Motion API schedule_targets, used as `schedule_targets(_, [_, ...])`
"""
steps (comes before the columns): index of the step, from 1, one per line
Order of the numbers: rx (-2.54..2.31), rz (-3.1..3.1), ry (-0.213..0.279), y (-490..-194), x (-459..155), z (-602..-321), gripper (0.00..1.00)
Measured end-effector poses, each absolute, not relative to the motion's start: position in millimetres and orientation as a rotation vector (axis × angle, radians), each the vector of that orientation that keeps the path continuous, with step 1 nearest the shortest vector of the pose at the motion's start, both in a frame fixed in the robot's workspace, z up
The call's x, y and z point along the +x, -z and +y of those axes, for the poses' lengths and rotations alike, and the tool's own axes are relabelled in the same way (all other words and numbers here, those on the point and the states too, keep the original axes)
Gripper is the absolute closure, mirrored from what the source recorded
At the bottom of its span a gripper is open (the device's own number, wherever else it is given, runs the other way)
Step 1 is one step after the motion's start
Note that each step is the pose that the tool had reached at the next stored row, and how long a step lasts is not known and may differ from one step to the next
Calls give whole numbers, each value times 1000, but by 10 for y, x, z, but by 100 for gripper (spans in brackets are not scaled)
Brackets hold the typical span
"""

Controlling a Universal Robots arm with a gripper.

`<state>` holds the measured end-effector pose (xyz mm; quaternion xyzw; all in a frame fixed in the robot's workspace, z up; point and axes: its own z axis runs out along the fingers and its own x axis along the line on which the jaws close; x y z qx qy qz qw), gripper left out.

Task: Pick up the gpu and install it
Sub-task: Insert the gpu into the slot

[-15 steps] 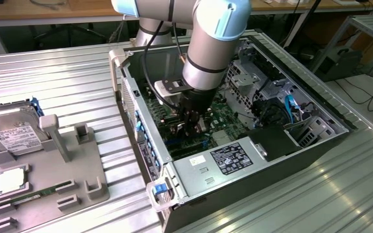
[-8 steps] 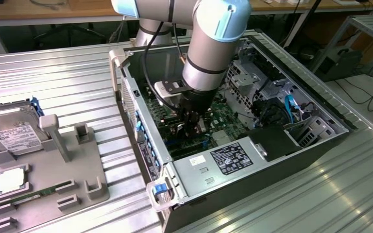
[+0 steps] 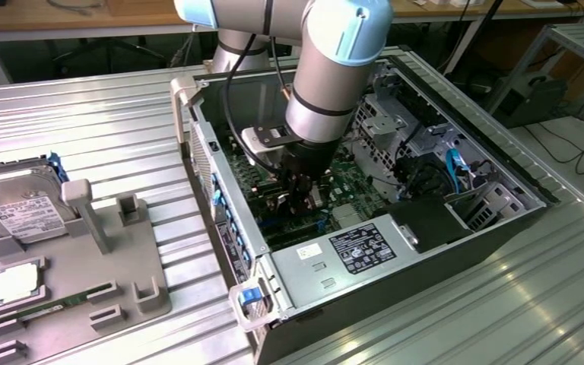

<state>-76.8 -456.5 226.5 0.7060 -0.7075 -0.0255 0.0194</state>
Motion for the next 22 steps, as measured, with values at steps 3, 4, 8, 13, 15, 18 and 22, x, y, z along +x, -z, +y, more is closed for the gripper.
schedule_targets(3, [2191,-2196,79,-2265,-768,-4565,72])
schedule_targets(4, [2191,-2196,79,-2267,-768,-4565,72])
schedule_targets(8, [2192,-2197,77,-2283,-769,-4559,71])
schedule_targets(13, [2193,-2198,75,-2309,-768,-4549,64])
schedule_targets(15, [2194,-2199,73,-2327,-768,-4544,64])
schedule_targets(18, [2197,-2202,66,-2354,-769,-4536,64])
schedule_targets(22, [2210,-2214,39,-2376,-786,-4528,64])
